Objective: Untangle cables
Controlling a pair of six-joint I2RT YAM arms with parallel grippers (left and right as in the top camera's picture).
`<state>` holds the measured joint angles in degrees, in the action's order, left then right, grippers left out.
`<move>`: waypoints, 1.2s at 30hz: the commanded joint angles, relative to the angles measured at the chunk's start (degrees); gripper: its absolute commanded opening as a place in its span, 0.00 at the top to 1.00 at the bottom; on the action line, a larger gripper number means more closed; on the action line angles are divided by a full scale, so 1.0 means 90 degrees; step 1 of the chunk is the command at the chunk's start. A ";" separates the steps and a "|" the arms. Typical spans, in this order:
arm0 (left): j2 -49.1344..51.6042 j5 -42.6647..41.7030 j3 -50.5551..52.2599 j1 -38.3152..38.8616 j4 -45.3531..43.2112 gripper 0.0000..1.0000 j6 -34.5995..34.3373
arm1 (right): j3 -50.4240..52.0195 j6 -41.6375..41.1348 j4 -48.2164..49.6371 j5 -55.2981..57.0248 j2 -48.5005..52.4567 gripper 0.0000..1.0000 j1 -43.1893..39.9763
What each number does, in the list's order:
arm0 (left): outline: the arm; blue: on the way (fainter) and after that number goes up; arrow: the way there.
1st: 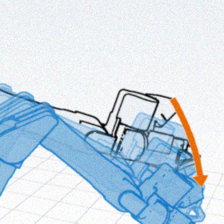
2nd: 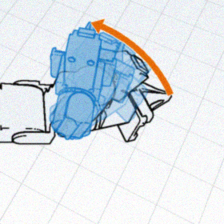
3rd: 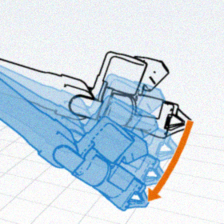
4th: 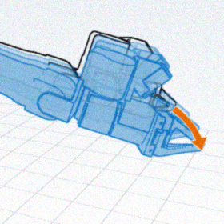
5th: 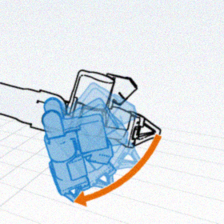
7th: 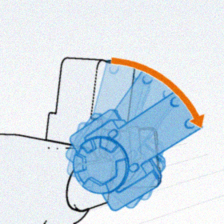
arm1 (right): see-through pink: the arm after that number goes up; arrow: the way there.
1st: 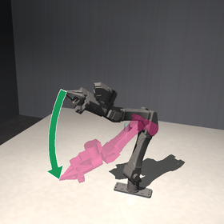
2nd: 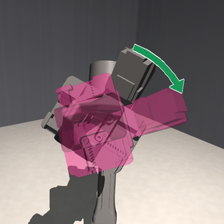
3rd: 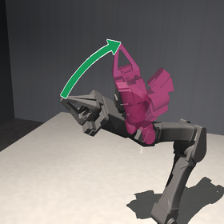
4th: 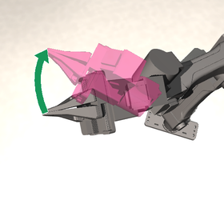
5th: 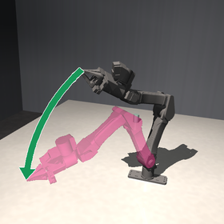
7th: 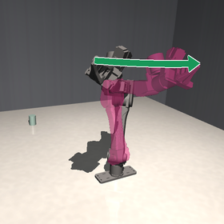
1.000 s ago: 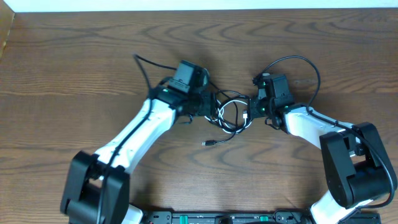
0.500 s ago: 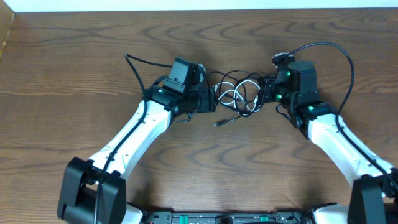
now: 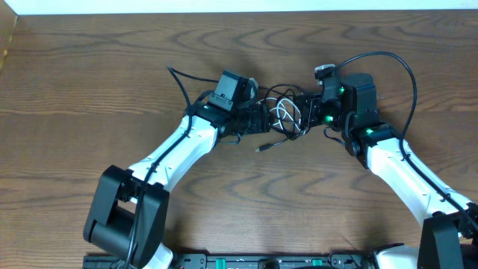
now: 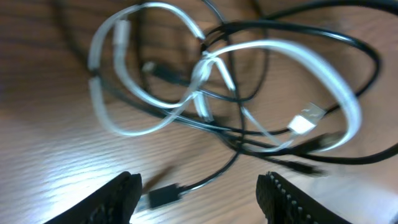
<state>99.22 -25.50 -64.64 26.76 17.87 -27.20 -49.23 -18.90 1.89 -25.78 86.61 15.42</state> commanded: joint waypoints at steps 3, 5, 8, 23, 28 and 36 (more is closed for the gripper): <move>0.0175 -0.1103 -0.0034 0.0032 -0.0379 0.36 -0.0034 | -0.0073 -0.0131 0.0556 -0.0391 -0.0017 0.99 0.0041; 0.0187 -0.1103 -0.0034 0.0049 -0.0379 0.35 0.0061 | -0.0073 -0.0406 0.0891 -0.0379 -0.0017 0.99 0.0041; 0.0187 -0.1100 -0.0034 0.0097 -0.0379 0.36 0.0330 | -0.0073 -0.0828 0.1277 0.0022 -0.0017 0.99 0.0041; 0.0413 0.0964 -0.0034 0.0243 -0.0425 0.36 0.0345 | -0.0073 -0.1800 -0.1304 0.3050 -0.0017 0.99 0.0036; 0.0423 0.0964 -0.0034 0.0243 -0.0811 0.36 0.0340 | -0.0073 -0.1800 -0.2548 0.3206 -0.0015 0.99 0.0036; 0.0702 0.0950 -0.0032 0.0245 -0.0738 0.36 0.0029 | -0.0073 -0.1800 -0.2963 0.3206 -0.0015 0.99 0.0036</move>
<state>103.02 -17.67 -64.64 29.04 10.72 -25.32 -49.43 -34.35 -24.73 1.78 86.61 15.46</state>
